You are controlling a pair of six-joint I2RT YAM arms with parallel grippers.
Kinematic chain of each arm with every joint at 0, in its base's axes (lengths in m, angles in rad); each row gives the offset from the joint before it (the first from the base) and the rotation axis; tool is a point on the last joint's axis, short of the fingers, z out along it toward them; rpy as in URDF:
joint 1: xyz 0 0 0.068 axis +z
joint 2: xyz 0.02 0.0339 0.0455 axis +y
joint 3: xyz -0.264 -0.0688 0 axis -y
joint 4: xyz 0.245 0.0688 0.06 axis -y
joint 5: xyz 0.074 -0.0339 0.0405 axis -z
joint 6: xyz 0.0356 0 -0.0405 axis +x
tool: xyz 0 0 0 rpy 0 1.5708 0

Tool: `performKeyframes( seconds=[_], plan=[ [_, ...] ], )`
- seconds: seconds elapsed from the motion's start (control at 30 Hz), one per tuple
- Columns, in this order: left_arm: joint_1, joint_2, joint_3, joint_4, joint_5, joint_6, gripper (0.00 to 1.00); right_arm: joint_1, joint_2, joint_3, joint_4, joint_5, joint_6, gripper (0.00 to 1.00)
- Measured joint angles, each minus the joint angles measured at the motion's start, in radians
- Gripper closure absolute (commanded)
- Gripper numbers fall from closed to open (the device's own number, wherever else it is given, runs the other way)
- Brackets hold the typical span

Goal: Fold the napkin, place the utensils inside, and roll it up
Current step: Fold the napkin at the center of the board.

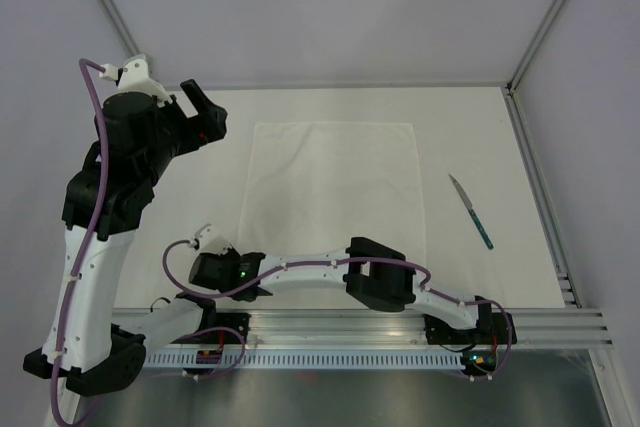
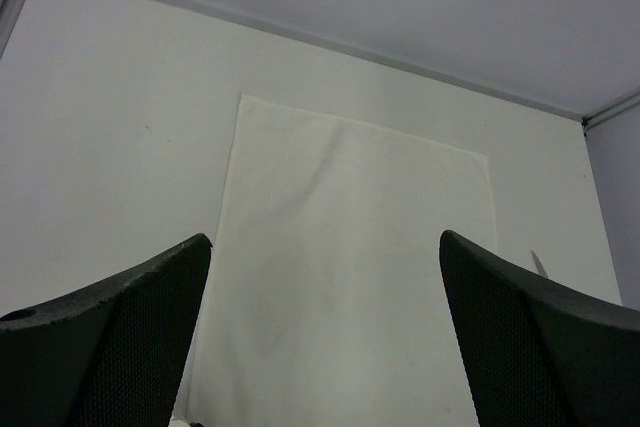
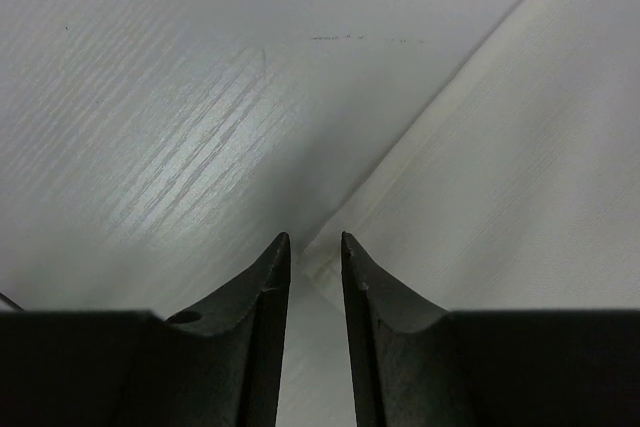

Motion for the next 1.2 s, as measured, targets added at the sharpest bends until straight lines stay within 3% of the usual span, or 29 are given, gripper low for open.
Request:
performKeyframes(
  seconds=[0.57,0.77,0.93,1.2],
  plan=[
    [0.000,0.019,-0.001,0.000,0.000,0.000,0.00,-0.024,-0.080,-0.161,0.114,-0.034,0.098,0.66],
    [0.000,0.020,-0.001,0.000,0.000,0.000,0.00,-0.029,-0.080,-0.162,0.121,-0.051,0.098,0.70],
    [0.000,0.020,-0.001,0.000,0.000,0.001,0.00,-0.033,-0.087,-0.172,0.128,-0.069,0.102,0.75],
    [0.000,0.020,-0.001,0.000,0.000,0.001,0.00,-0.040,-0.094,-0.182,0.135,-0.092,0.105,0.93]
  ],
)
